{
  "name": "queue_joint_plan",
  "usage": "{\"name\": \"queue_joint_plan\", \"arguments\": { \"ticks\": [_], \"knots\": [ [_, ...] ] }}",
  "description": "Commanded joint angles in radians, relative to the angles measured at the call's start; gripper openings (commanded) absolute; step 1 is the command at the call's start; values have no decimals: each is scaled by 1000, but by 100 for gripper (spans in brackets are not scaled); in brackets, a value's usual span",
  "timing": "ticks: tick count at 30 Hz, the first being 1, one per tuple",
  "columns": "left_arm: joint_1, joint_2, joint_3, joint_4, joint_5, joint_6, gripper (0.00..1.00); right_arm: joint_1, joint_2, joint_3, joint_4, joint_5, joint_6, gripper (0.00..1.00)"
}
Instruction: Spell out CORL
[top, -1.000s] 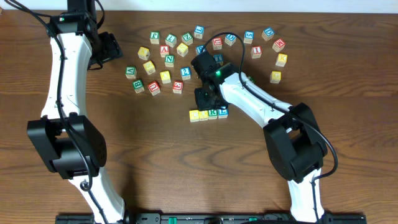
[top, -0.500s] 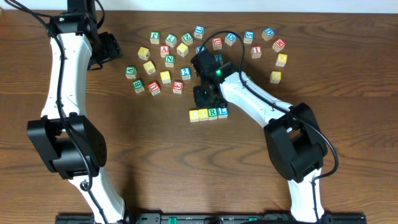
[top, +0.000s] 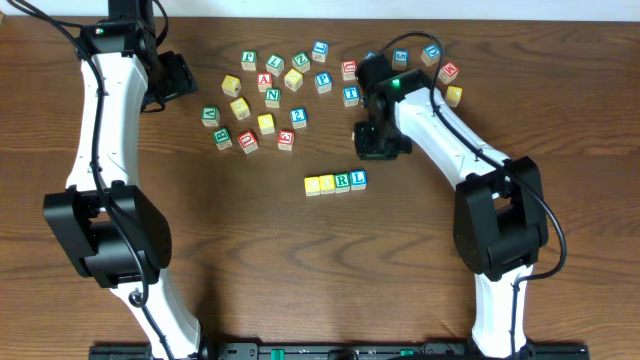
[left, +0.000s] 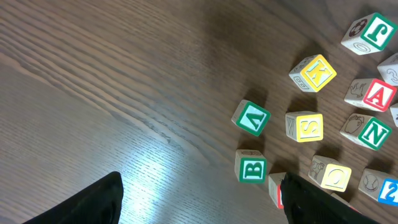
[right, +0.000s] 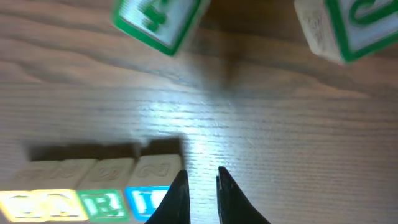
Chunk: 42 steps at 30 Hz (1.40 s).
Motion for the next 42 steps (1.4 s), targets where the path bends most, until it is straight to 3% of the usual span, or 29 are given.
{"name": "queue_joint_plan", "arguments": {
  "ticks": [1,6,17,28,37,38,40,42],
  "knots": [
    [0,-1,33,-3,-13,17,80,2,-4,-59,31,8,-8,10],
    [0,-1,33,-3,-13,17,80,11,-4,-87,79,-79,-53,9],
    [0,-1,33,-3,-13,17,80,78,-4,-87,84,-81,-26,9],
    [0,-1,33,-3,-11,16,80,12,-4,-72,73,-145,-16,12],
    [0,-1,33,-63,82,17,80,6,-4,-74,5,-144,-35,17],
    [0,-1,33,-89,100,16,79,8,-4,-74,13,-142,-35,17],
    [-6,2,20,-113,183,16,61,14,-4,-74,31,-142,-34,17],
    [-34,2,-15,-140,177,16,19,15,-4,-74,50,-140,-34,17]
  ]
}}
